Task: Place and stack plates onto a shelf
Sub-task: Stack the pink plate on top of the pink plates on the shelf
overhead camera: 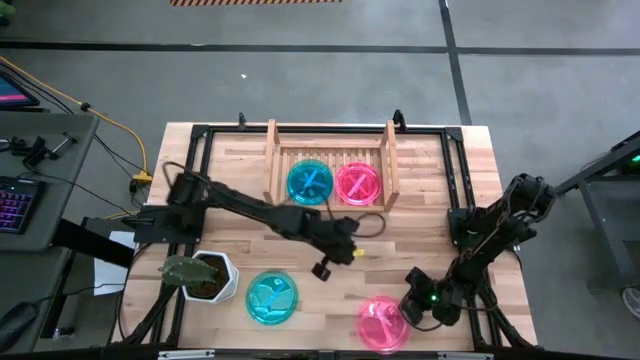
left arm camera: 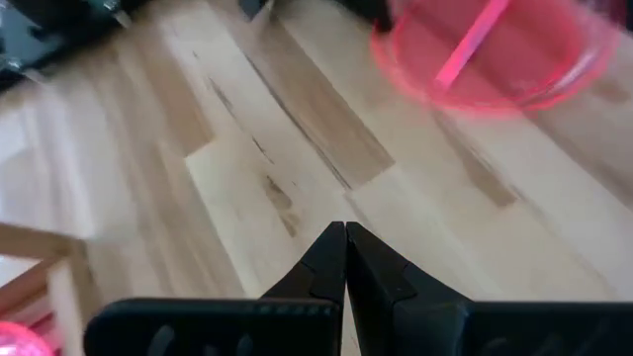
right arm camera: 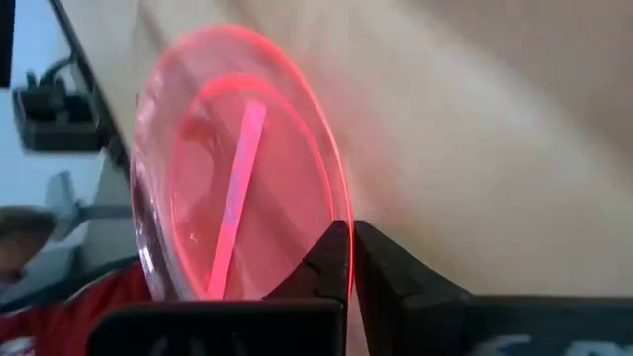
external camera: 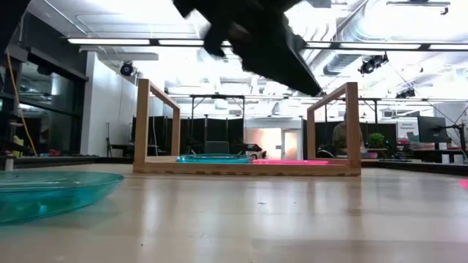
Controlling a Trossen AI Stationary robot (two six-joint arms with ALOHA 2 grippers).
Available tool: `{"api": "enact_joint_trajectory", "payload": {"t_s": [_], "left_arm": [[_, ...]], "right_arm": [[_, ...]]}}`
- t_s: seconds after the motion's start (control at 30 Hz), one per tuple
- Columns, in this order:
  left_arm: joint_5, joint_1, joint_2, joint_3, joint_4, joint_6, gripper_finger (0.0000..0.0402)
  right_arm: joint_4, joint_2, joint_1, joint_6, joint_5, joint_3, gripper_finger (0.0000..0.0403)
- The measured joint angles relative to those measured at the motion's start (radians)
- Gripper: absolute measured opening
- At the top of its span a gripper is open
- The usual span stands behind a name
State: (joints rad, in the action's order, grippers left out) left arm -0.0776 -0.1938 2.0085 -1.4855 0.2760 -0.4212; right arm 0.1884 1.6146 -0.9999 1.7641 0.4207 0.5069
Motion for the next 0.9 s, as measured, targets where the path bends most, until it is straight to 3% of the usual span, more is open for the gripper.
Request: {"api": "enact_joint_trajectory", "payload": {"t_s": [0.1, 0.5, 0.7, 0.9], "left_arm": [[-0.007, 0.003, -0.096, 0.108, -0.048, 0.0, 0.0], [0.044, 0.01, -0.574, 0.61, -0.538, 0.037, 0.0], [0.095, -0.009, -0.754, 0.727, -0.625, 0.078, 0.0], [0.173, -0.035, -0.833, 0.773, -0.644, 0.079, 0.0]], "right_arm": [[-0.009, -0.017, 0.021, -0.05, 0.053, -0.005, 0.0], [0.016, -0.023, 0.062, -0.099, 0.172, -0.001, 0.0], [0.074, -0.024, 0.111, -0.176, 0.209, 0.0, 0.0], [0.098, -0.026, 0.182, -0.285, 0.234, 0.001, 0.0]]}}
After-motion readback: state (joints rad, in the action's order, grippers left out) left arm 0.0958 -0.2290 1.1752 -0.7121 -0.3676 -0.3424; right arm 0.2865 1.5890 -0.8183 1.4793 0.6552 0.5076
